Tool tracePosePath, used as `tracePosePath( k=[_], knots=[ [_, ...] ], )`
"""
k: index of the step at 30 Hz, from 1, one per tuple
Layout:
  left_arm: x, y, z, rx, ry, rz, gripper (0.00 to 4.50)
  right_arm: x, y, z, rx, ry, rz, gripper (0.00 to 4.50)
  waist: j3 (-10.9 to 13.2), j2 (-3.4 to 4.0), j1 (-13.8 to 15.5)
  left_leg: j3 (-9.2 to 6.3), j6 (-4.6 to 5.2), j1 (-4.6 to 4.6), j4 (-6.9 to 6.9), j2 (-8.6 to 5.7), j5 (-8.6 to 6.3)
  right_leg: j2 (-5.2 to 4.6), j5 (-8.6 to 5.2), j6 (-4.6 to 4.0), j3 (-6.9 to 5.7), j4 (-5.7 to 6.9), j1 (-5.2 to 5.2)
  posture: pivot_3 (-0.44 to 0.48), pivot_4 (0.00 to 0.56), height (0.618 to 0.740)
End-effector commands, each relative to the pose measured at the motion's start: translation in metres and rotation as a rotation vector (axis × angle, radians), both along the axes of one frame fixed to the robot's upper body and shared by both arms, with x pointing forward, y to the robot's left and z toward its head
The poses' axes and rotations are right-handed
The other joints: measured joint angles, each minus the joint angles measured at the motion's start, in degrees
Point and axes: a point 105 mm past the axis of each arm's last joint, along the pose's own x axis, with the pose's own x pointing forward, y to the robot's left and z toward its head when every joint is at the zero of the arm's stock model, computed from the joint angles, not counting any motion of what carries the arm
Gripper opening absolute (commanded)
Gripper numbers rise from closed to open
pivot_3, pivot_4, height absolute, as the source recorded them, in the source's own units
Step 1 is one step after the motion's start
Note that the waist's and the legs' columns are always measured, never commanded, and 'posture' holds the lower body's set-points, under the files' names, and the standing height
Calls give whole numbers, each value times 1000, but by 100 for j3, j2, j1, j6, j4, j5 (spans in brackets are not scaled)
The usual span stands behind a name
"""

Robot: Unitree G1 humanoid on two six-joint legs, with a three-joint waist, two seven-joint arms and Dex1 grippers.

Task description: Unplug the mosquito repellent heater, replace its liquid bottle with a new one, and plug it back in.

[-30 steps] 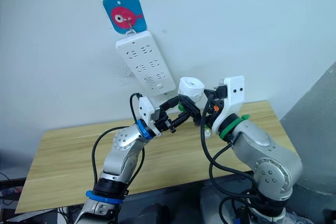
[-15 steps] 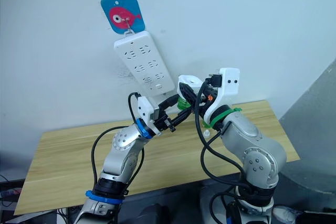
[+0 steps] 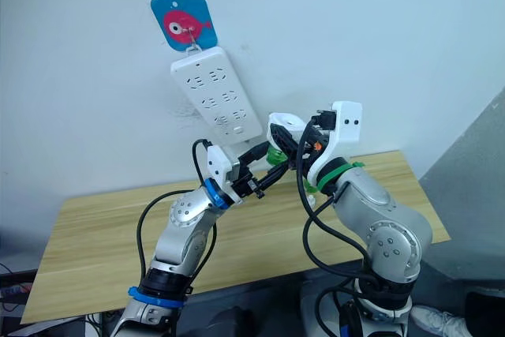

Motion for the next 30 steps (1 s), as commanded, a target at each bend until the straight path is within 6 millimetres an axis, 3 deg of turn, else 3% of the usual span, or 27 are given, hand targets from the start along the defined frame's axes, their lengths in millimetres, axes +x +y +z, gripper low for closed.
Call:
tracePosePath(
  k=[1,5,13,16,24,30],
  knots=[
    [-3,3,10,11,-47,0,3251,-7,4,11,24,-52,29,2924,0,0,0,0,0,0,0,0,0,0,0,0,0,-1,0,-226,153,740],
    [-4,21,1,30,45,17,4482,-8,1,13,27,-62,16,2924,0,1,-3,2,0,0,-1,2,0,4,0,0,3,0,-1,-229,152,740],
    [2,103,5,8,197,226,4500,-14,-7,11,-166,-161,44,2924,-1,1,-1,2,0,-2,-4,10,0,10,-2,2,2,0,-12,-189,153,740],
    [13,120,9,2,252,238,4500,-20,-4,7,-246,-194,92,2924,-1,0,32,5,0,-3,-4,7,0,10,-6,9,-4,-4,-11,-180,154,740],
    [53,136,19,40,265,236,4500,-30,8,2,-372,-273,179,2924,-4,-4,55,6,0,-5,-4,3,0,9,-1,1,-19,-14,-8,-189,155,740],
    [70,123,21,61,271,161,4500,-33,9,1,-370,-277,191,2924,-4,-4,52,4,0,-8,-7,6,0,8,-1,0,-18,-12,-15,-197,157,740]
  ],
)
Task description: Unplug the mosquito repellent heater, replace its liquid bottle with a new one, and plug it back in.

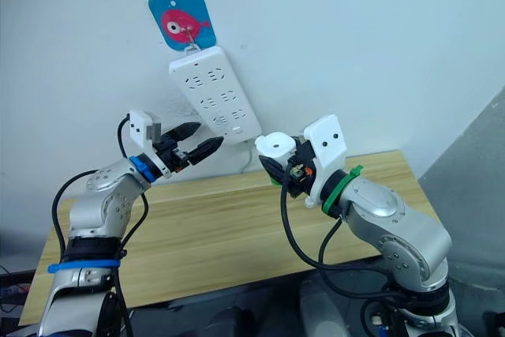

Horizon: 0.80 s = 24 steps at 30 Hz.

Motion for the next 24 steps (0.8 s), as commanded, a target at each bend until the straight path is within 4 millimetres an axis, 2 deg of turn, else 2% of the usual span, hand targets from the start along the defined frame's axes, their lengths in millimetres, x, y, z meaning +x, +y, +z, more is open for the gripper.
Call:
tracePosePath(
  k=[1,3,6,14,19,24],
  knots=[
    [6,-12,15,15,-60,-60,4500,-11,4,12,20,-68,35,2924,0,0,3,0,0,-2,0,0,0,-1,0,0,0,-1,0,-199,158,740],
    [7,-18,18,8,-70,-92,4500,-12,4,11,19,-66,36,2924,0,-1,4,0,0,-4,1,-3,0,-6,0,0,1,-2,0,-200,158,740],
    [8,-24,22,11,-87,-134,3888,-13,4,10,19,-64,41,2924,0,-1,3,-1,0,-5,1,-3,0,-30,0,0,0,-4,-1,-203,159,740],
    [1,-35,28,62,-108,-245,1367,-13,6,14,13,-77,56,2924,0,-1,8,-8,0,-6,1,-5,0,-33,0,0,0,-3,0,-208,158,740],
    [-2,-37,28,76,-98,-261,1299,-4,9,24,10,-110,24,2924,0,-1,6,-9,0,-8,2,-8,0,-39,0,0,0,-7,0,-209,159,740],
    [-7,-40,27,69,-71,-271,1299,19,22,38,26,-130,-42,2924,0,-1,17,-22,-1,-12,1,-6,0,-42,1,-1,-1,-4,-2,-203,155,740]
  ],
)
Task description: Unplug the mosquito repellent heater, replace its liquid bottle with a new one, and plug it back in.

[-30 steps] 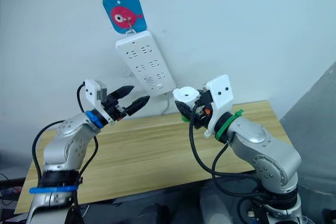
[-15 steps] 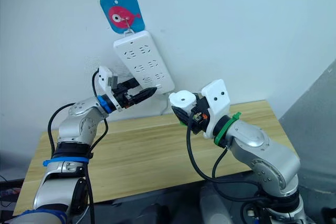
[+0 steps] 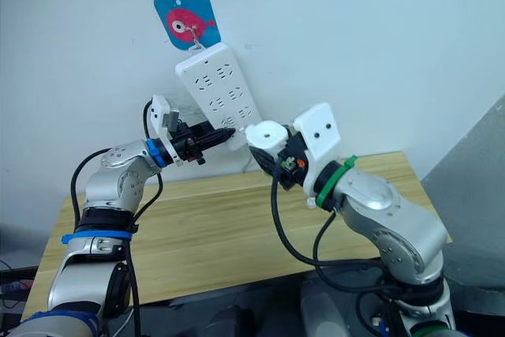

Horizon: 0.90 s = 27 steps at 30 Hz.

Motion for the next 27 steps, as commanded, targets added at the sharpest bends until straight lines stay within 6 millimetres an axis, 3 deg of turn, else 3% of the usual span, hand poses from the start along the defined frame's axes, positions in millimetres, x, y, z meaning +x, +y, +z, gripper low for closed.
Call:
tracePosePath(
  k=[1,9,27],
  knots=[
    [-9,-12,10,20,-44,-65,1299,12,6,12,24,-37,-54,2924,0,0,6,-3,0,0,0,0,0,-2,0,0,-2,-1,1,-203,155,740],
    [-13,-14,10,12,-33,-70,1299,28,11,5,16,-8,-102,2924,-1,1,30,-9,-2,-45,0,-8,1,-20,1,-1,-8,-4,-34,-191,150,740],
    [-14,-14,8,13,-31,-67,1299,30,26,7,95,37,-69,2924,-5,0,-23,-10,-3,-45,5,-8,2,-20,2,-2,-10,22,-43,-177,145,740]
  ],
)
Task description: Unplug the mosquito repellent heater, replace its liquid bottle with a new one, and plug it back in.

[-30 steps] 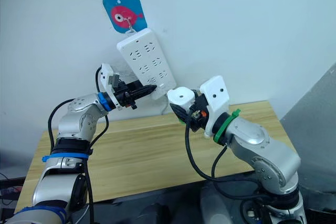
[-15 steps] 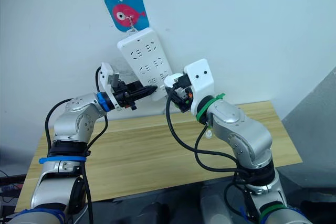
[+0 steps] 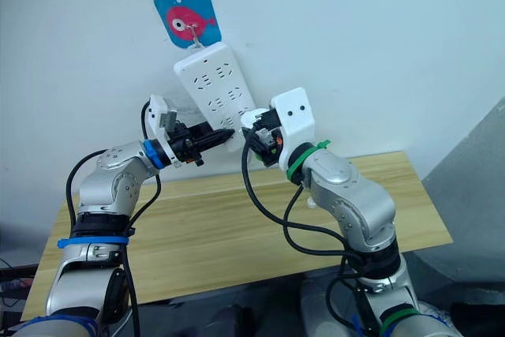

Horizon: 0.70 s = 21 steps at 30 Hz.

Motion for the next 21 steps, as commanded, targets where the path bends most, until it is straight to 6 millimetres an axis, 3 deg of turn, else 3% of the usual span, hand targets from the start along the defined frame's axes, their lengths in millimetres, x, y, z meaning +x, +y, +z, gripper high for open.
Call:
tracePosePath(
  k=[1,21],
  knots=[
    [-9,-14,7,18,-48,-76,1299,-6,5,20,48,-55,33,2924,0,0,-6,0,0,1,0,0,0,0,0,0,0,2,0,-177,145,740],
    [-18,-20,0,8,-28,-135,1299,10,18,14,83,-12,-3,2924,-23,2,-29,2,-2,2,-1,0,1,-1,0,0,0,4,-3,-177,144,740]
  ],
)
